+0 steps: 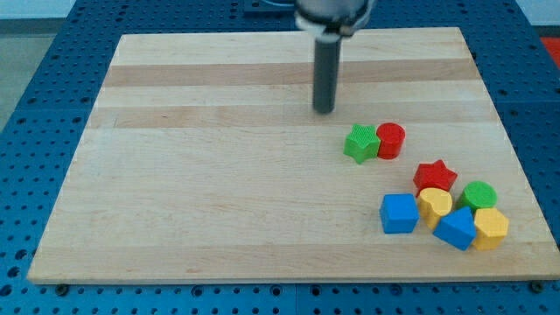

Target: Nudge the green circle a bit left

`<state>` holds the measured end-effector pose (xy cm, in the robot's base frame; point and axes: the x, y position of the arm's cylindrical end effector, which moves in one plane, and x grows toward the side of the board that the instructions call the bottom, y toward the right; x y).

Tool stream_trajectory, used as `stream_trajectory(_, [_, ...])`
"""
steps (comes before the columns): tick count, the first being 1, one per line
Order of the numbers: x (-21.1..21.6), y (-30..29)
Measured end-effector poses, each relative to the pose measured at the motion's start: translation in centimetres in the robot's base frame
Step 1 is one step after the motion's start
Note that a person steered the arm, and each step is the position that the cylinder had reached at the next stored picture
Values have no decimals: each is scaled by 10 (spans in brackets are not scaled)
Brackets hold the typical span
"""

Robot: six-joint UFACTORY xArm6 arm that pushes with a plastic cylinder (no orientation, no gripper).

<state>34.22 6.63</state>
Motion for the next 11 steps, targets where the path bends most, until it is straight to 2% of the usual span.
stream_trajectory(1, [-37,84])
stream_trajectory(2, [1,174])
stream_trajectory(3, [81,205])
stream_trajectory(4, [102,204])
stream_trajectory(7, [206,204])
stream_trajectory(9, [208,198])
stream_trajectory(11, [208,168])
